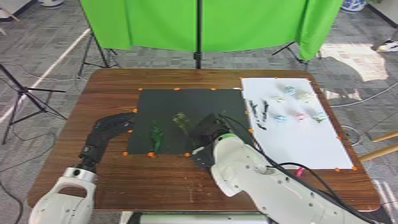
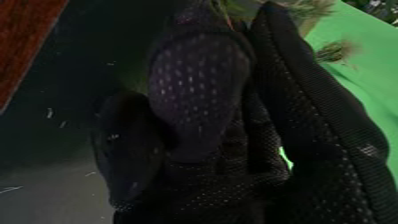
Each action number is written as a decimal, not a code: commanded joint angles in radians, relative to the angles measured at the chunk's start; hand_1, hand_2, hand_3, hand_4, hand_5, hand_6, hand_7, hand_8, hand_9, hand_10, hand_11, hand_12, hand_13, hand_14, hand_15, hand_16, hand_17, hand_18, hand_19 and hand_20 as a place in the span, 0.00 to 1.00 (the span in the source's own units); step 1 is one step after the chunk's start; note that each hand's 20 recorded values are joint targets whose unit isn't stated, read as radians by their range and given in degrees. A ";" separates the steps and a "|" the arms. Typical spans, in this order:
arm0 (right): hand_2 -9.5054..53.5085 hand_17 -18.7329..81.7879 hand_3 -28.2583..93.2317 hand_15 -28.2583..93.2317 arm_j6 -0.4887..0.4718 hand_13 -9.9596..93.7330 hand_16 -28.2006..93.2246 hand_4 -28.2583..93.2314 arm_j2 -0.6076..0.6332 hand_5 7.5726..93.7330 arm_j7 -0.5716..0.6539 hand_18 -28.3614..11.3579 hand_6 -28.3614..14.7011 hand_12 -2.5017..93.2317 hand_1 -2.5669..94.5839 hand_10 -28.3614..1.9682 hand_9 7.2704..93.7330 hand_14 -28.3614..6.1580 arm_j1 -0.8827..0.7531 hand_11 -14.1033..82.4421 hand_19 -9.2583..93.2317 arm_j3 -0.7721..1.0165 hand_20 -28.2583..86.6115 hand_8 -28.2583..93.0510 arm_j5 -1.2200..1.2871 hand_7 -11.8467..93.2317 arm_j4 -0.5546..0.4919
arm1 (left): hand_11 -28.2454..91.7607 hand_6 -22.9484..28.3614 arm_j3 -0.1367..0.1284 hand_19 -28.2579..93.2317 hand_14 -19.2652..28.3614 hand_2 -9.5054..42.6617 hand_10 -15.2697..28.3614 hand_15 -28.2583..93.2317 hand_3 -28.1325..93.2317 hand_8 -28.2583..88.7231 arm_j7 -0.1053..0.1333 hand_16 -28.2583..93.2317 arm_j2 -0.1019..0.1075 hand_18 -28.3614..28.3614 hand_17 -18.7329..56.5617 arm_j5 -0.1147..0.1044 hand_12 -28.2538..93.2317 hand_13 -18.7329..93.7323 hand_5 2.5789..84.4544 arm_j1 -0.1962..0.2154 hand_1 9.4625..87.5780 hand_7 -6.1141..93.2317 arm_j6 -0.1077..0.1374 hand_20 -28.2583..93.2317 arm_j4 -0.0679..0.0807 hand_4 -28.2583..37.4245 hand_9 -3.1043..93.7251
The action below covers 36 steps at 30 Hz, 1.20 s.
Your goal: Arrange flowers
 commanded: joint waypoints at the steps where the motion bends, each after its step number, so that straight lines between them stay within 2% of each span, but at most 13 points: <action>1: 0.00 0.90 0.64 0.64 0.001 1.00 0.38 0.12 -0.003 0.83 0.012 0.52 0.57 0.22 0.62 0.54 1.00 0.71 -0.011 0.38 0.93 -0.010 0.53 0.36 0.027 0.30 -0.004 | 0.42 0.58 0.003 0.43 0.84 0.18 0.71 0.44 0.72 0.20 -0.009 0.21 0.000 0.80 0.38 0.011 0.34 0.55 0.59 -0.006 0.26 0.18 -0.026 0.39 0.008 0.19 0.56; 15: 0.00 0.90 0.65 0.64 0.021 1.00 0.38 0.13 0.000 0.82 0.005 0.52 0.56 0.22 0.57 0.52 1.00 0.70 -0.015 0.36 0.92 -0.016 0.54 0.36 0.057 0.29 -0.030 | 0.42 0.58 -0.001 0.43 0.84 0.18 0.71 0.44 0.73 0.20 -0.014 0.21 -0.001 0.80 0.38 0.010 0.34 0.55 0.59 0.002 0.26 0.18 -0.029 0.39 0.003 0.19 0.56; 19: 0.00 0.90 0.65 0.63 0.029 1.00 0.38 0.13 0.000 0.80 0.001 0.53 0.56 0.23 0.56 0.50 0.99 0.71 -0.014 0.35 0.91 -0.020 0.54 0.39 0.059 0.31 -0.039 | 0.42 0.58 0.000 0.43 0.84 0.18 0.71 0.44 0.72 0.20 -0.013 0.21 0.000 0.80 0.38 0.011 0.34 0.55 0.59 -0.005 0.26 0.18 -0.032 0.39 0.008 0.19 0.56; 26: 0.00 0.90 0.65 0.63 0.030 1.00 0.38 0.13 0.006 0.79 0.003 0.53 0.56 0.23 0.56 0.50 0.99 0.70 -0.019 0.35 0.91 -0.022 0.54 0.39 0.066 0.31 -0.048 | 0.42 0.58 -0.002 0.43 0.84 0.18 0.71 0.44 0.72 0.20 -0.013 0.21 0.000 0.80 0.38 0.011 0.34 0.55 0.59 -0.003 0.26 0.18 -0.033 0.39 0.007 0.19 0.56; 36: 0.00 0.89 0.67 0.63 -0.004 1.00 0.38 0.13 0.041 0.79 -0.042 0.52 0.57 0.23 0.54 0.50 0.99 0.70 -0.012 0.35 0.91 -0.009 0.55 0.38 -0.075 0.32 -0.034 | 0.42 0.58 -0.007 0.43 0.84 0.18 0.71 0.44 0.73 0.20 -0.017 0.21 -0.005 0.80 0.38 0.012 0.34 0.55 0.59 0.002 0.26 0.18 -0.035 0.39 0.004 0.19 0.56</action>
